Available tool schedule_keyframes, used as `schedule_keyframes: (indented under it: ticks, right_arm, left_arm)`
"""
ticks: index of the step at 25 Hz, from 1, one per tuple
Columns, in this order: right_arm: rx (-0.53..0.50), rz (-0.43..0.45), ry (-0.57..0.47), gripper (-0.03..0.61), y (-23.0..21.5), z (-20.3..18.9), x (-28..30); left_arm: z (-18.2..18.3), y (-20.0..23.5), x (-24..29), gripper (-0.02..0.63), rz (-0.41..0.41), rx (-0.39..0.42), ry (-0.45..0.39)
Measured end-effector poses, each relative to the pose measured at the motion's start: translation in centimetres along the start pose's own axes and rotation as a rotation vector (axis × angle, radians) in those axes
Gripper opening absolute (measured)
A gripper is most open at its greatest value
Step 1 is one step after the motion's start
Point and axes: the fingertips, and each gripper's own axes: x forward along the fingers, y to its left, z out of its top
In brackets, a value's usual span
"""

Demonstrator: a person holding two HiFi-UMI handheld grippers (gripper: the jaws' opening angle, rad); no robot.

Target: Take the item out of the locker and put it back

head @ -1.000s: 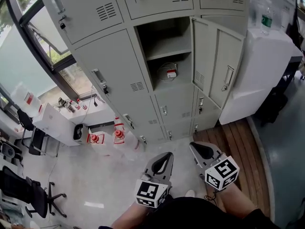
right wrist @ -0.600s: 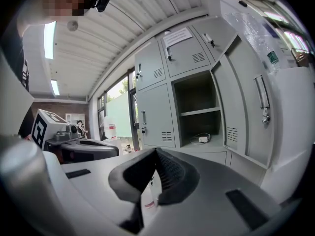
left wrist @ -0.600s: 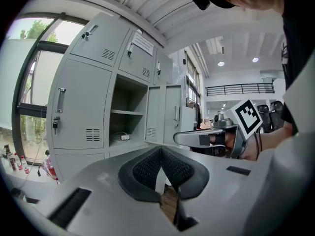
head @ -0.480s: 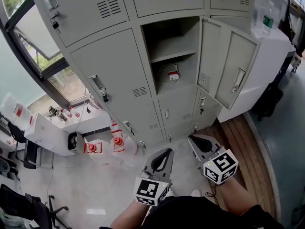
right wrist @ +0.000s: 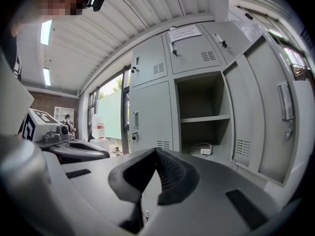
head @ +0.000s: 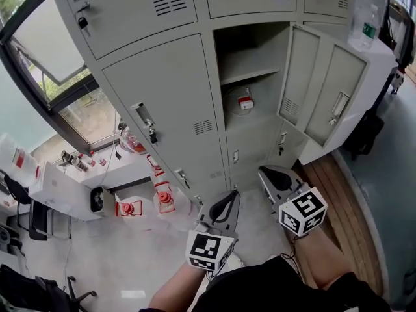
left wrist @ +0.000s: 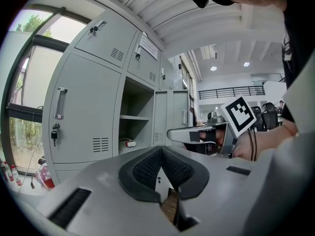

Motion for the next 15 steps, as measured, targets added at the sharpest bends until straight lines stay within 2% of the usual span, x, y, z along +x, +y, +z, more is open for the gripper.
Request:
schedule_keyframes:
  ticks: [7, 15]
  right_arm:
    - [-0.022, -0.038, -0.012, 0.052, -0.6, 1.5, 2.9]
    - [0.005, -0.068, -0.038, 0.054, -4.4, 2.3, 5.5]
  left_arm:
    - [1.5, 2.9, 0.9, 0.015, 0.017, -0.021, -0.03]
    - [2.0, 4.5, 3.8, 0.015, 0.02, 0.004, -0.028]
